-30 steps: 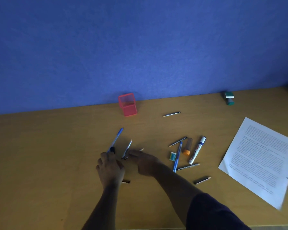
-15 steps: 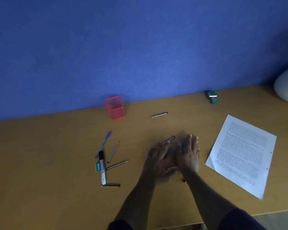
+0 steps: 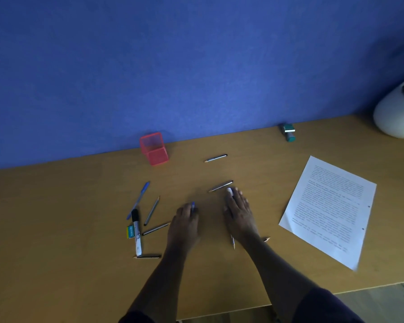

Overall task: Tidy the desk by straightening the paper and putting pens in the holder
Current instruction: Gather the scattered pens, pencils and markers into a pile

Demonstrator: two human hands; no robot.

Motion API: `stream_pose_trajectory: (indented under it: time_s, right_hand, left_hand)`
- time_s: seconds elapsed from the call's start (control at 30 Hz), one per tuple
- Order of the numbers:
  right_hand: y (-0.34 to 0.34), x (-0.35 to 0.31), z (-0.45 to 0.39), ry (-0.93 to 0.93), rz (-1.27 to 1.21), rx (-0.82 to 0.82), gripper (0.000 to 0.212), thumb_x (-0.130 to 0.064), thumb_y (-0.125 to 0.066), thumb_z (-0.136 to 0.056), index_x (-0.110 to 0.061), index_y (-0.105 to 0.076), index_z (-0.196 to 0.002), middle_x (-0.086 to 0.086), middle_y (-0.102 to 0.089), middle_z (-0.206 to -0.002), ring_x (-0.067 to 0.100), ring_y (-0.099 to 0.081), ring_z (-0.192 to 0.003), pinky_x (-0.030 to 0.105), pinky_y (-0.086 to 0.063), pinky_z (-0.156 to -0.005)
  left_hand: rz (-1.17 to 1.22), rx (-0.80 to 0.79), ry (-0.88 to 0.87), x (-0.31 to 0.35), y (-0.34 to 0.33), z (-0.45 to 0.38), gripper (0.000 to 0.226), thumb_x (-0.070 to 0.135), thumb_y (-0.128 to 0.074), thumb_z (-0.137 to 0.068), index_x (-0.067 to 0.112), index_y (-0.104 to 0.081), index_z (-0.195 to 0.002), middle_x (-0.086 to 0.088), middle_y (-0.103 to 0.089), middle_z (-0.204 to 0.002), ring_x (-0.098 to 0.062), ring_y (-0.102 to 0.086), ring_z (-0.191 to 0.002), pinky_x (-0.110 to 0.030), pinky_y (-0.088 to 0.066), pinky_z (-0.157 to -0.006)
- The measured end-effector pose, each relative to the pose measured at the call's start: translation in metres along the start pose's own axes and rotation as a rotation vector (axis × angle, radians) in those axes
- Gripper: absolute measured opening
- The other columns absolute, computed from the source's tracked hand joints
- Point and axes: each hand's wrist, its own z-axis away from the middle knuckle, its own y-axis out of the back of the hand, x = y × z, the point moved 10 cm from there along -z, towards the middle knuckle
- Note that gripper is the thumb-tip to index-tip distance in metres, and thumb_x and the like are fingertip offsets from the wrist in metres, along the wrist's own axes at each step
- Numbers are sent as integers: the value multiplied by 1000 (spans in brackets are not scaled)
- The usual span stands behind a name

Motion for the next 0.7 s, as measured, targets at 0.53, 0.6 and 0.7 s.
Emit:
stream_pose_trajectory:
  time_s: [0.53,0.6,0.7]
  right_hand:
    - [25,-15,27,-23,263,283,22,-34,-66,-83,-18,-57,-96,2,-58,-88,29,-60,-75,36,-47,-60]
    - [19,-9,36,-47,261,290,23,-35,-65,-84,-18,-54,-96,1,-58,-86,28,-62,-70,32,-45,-51]
    - [5,-19,41,5,268,259,23,-32,-65,-86,-19,-55,-102,0,-56,-89,26,-62,-68,30,-45,-44]
  left_hand:
    - [57,195,477,-118,-6,64,51,46,-44,-100,40,-33,-150,0,-12,-167,-34,-10,-153,-65,-13,-117]
    - [65,171,471,-121,-10,64,52,43,-41,-102,36,-34,-153,0,-16,-167,-35,-12,-153,-64,-18,-118]
    - [48,183,433,-126,-9,63,52,37,-34,-103,29,-35,-154,-2,-21,-166,-33,-16,-153,-58,-19,-120]
